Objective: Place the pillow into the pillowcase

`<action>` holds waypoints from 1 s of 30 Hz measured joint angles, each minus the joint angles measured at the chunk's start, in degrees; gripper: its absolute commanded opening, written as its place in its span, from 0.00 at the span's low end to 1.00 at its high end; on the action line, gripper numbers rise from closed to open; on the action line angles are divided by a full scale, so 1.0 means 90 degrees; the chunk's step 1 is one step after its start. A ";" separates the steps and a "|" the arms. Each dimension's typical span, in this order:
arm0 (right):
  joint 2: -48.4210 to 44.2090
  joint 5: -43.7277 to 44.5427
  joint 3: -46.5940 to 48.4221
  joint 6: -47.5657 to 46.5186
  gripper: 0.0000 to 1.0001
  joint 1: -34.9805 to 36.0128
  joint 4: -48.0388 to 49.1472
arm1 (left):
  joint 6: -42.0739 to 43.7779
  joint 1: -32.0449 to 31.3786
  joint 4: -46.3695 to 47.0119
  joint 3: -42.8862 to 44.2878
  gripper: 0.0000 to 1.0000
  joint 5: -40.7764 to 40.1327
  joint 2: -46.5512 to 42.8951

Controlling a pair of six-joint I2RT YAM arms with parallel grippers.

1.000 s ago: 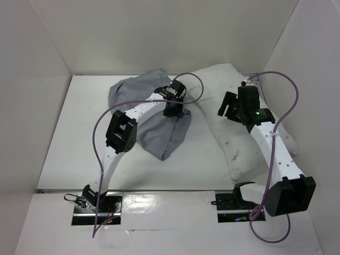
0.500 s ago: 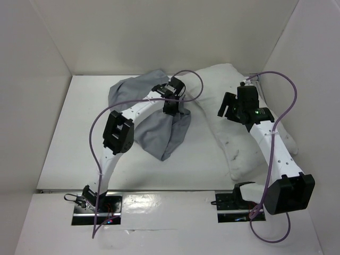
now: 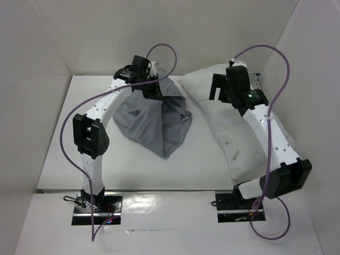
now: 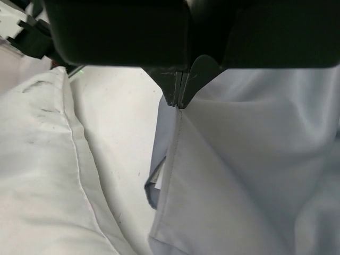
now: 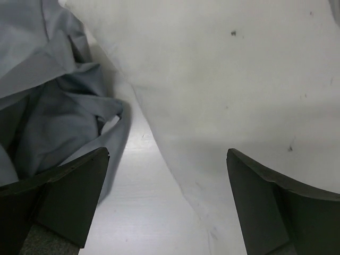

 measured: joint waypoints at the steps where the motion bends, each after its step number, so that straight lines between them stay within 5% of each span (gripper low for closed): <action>1: 0.0214 0.0243 0.0180 -0.0053 0.99 0.0117 -0.0002 | -0.0002 0.0165 0.0015 -0.0046 0.00 0.0168 -0.0007; 5: 0.1440 0.0760 0.0680 -0.0100 0.99 0.0165 0.0124 | -0.0002 0.0435 0.0017 -0.0221 0.00 0.0566 -0.0007; 7: 0.2203 0.0760 0.0855 -0.0034 0.90 0.0024 0.0163 | -0.0002 0.0420 0.0015 -0.0291 0.00 0.0738 -0.0015; 8: 0.2584 0.0716 0.0928 0.0007 0.78 -0.0068 0.0202 | 0.0000 0.0408 0.0017 -0.0318 0.00 0.0816 -0.0024; 10: 0.3113 0.0619 0.1039 0.0046 0.17 -0.0209 0.0189 | 0.0000 0.0408 -0.0005 -0.0357 0.00 0.0940 -0.0053; 11: 0.3310 0.0539 0.1081 0.0112 0.00 -0.0260 0.0194 | 0.0005 0.0403 -0.0034 -0.0364 0.00 0.1003 -0.0078; 18: 0.2922 0.0012 0.1039 0.0306 0.00 -0.0403 0.0384 | 0.0148 0.0588 -0.0253 -0.0520 0.00 0.1287 -0.0549; 30: -0.1515 -0.1523 -0.0155 -0.0233 0.00 -0.0816 0.0338 | 0.0138 0.0952 -0.0255 -0.0576 0.00 0.1695 -0.0838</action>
